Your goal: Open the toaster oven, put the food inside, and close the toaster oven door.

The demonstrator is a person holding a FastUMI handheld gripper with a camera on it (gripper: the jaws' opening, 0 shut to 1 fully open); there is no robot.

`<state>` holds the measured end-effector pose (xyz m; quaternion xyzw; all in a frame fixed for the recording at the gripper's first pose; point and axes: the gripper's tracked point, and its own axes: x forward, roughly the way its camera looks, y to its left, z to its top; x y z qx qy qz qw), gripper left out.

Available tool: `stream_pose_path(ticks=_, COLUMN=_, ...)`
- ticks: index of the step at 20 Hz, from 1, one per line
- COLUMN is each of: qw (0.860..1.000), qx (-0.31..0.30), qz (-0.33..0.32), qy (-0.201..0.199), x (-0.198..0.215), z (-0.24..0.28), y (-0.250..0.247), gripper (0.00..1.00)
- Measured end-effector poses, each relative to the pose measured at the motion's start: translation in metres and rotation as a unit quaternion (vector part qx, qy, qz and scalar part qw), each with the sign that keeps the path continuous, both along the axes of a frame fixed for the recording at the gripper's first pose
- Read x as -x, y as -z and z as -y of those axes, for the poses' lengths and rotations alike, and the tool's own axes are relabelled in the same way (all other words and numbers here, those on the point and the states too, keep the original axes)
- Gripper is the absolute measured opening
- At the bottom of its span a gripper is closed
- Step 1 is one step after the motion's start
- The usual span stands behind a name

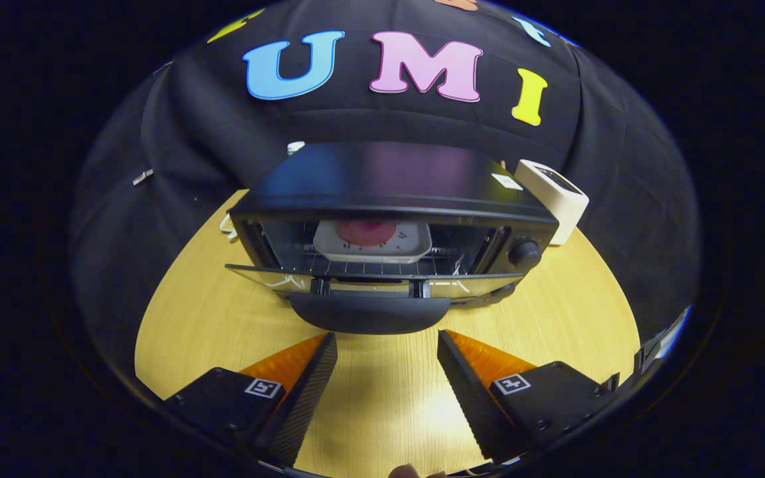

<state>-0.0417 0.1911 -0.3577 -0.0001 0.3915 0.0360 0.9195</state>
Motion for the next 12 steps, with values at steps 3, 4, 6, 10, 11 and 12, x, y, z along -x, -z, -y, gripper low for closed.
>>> stream_pose_path(ticks=3, qw=0.999, qx=-0.005, qz=0.039, qy=0.001, x=-0.018, z=0.003, y=-0.029, gripper=0.99)
stream_pose_path(ticks=4, qw=0.998, qx=-0.006, qz=0.057, qy=0.001, x=-0.023, z=0.005, y=-0.042, gripper=0.99)
stream_pose_path(ticks=6, qw=0.996, qx=-0.008, qz=0.086, qy=0.003, x=-0.035, z=0.012, y=-0.061, gripper=0.99)
stream_pose_path(ticks=10, qw=0.992, qx=-0.012, qz=0.124, qy=0.01, x=-0.033, z=0.031, y=-0.092, gripper=0.99)
stream_pose_path(ticks=11, qw=0.991, qx=-0.012, qz=0.136, qy=0.012, x=-0.033, z=0.039, y=-0.102, gripper=0.99)
stream_pose_path(ticks=12, qw=0.989, qx=-0.012, qz=0.149, qy=0.013, x=-0.034, z=0.046, y=-0.112, gripper=0.99)
